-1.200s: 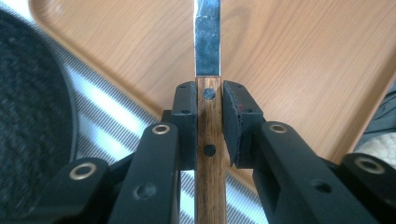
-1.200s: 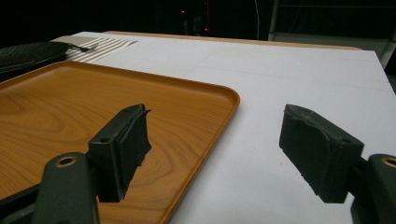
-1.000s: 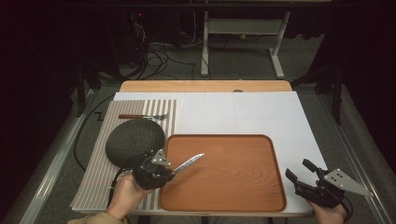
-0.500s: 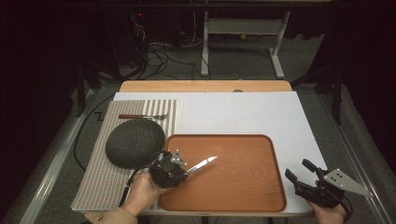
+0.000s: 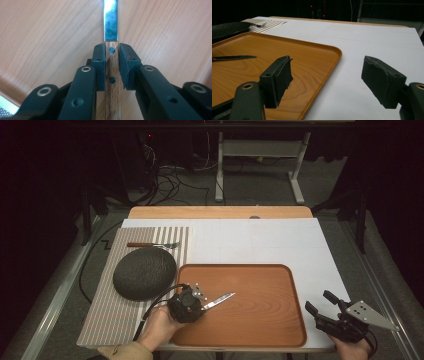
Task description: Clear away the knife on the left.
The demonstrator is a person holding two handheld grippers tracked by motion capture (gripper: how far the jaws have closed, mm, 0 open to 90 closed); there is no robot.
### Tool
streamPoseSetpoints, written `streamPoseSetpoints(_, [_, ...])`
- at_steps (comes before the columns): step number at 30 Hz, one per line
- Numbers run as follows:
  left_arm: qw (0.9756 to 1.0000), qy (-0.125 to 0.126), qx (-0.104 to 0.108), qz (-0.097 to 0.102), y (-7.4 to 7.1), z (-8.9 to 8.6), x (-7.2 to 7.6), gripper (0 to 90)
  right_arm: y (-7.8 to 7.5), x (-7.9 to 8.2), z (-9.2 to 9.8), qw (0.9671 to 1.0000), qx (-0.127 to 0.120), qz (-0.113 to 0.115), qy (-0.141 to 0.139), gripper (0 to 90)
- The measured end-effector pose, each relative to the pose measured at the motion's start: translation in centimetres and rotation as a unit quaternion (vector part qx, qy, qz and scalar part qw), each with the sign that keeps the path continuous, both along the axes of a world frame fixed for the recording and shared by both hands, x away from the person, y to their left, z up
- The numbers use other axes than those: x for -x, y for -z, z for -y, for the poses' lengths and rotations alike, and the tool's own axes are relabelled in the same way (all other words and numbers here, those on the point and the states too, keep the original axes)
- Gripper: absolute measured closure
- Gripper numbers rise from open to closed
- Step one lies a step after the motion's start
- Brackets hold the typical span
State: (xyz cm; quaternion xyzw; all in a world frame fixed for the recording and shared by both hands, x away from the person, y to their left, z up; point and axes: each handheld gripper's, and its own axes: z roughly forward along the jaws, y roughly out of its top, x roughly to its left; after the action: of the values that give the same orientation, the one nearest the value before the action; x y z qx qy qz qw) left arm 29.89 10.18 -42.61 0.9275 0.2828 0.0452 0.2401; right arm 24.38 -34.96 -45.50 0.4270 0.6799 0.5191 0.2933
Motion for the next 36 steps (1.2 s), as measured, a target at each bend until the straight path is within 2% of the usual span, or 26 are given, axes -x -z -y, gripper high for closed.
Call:
streamPoseSetpoints(10, [0.9998, 0.006, -0.015, -0.007, 1.0, 1.1, -0.2, 72.1, 0.0, 0.0, 0.0, 1.0000, 0.000, -0.001, -0.002, 24.6])
streamPoseSetpoints(11, [0.9997, 0.006, -0.022, -0.006, 1.1, 1.2, -0.2, 72.0, 0.0, 0.0, 0.0, 1.0000, 0.000, 0.000, -0.002, 24.6])
streamPoseSetpoints(18, [0.9995, 0.001, -0.032, -0.002, 1.4, 1.4, -0.2, 71.7, 0.0, 0.0, 0.0, 1.0000, 0.001, -0.001, -0.003, 24.6])
streamPoseSetpoints(23, [0.9994, -0.004, -0.035, -0.001, 1.4, 1.3, -0.3, 71.3, 0.0, 0.0, 0.0, 1.0000, 0.001, -0.001, -0.003, 24.6])
streamPoseSetpoints(30, [0.9995, -0.019, -0.026, 0.000, 1.5, 0.6, -0.6, 70.0, 0.0, 0.0, 0.0, 1.0000, 0.001, -0.001, -0.003, 24.6])
streamPoseSetpoints(36, [0.9994, -0.023, -0.027, 0.003, 1.6, 0.5, -0.8, 69.2, 0.0, 0.0, 0.0, 1.0000, 0.000, -0.002, -0.003, 24.6])
